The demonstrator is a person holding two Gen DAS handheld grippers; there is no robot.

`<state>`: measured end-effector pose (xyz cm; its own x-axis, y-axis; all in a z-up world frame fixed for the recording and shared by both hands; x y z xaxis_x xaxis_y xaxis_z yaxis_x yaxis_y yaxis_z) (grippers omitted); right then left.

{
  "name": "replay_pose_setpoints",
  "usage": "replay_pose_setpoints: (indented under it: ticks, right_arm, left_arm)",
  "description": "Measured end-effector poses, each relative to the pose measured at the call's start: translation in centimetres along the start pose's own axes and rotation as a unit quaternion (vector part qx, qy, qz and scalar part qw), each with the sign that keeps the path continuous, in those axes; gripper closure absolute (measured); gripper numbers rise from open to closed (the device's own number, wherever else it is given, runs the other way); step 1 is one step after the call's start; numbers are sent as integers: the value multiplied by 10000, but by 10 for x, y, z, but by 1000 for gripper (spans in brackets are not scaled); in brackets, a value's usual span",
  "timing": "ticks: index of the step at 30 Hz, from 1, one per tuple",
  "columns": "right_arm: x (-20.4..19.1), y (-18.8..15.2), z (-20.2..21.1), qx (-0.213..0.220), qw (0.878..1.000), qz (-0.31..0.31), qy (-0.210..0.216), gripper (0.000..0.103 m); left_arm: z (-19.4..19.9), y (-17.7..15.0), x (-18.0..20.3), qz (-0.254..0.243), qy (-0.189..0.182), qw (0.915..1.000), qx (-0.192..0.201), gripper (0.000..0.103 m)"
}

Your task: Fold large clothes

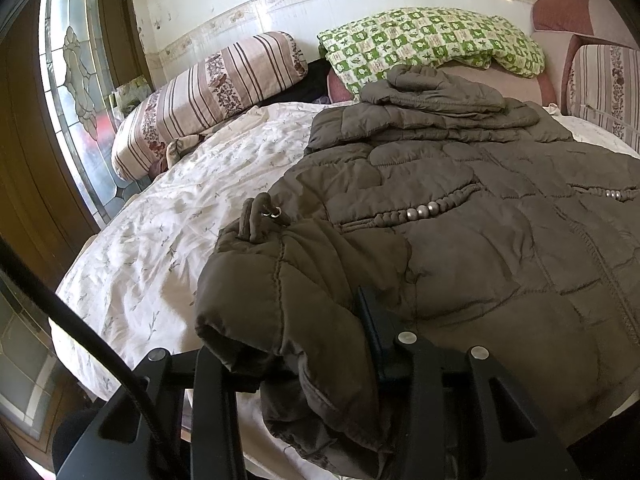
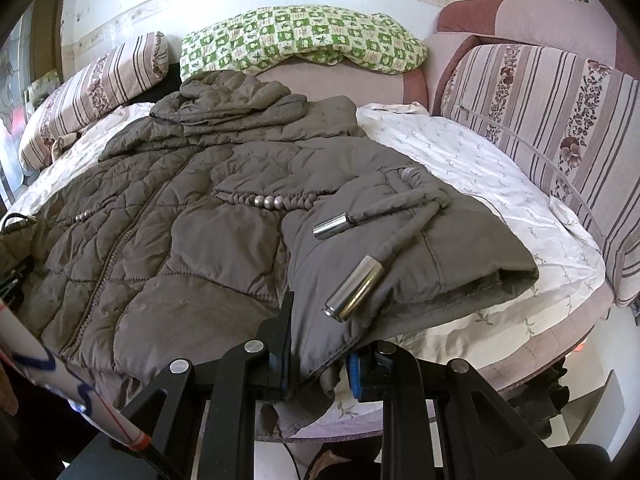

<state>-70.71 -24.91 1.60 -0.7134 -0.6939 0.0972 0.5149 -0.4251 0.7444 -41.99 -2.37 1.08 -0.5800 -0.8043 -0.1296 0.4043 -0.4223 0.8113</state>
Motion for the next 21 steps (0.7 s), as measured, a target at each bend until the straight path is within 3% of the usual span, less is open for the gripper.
replay_pose_setpoints:
  ticks: [21]
  right_arm:
    - [2,24,20,431,9990,-32,81,82]
  left_arm:
    - [12,23,-7,205,-190,9995,144,69]
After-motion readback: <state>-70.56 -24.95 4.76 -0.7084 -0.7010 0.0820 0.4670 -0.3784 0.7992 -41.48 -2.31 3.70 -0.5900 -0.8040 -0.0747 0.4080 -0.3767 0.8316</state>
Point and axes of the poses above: each gripper's, at about its wrist camera, not at the fingertips, and z roughly against the way its jaws point, x to its right, y to its top, the point moved 1 cm from there along -z, roughly the way its jaws point, and after that the axes turned 6 degrees about z, right-handed, at the moved point
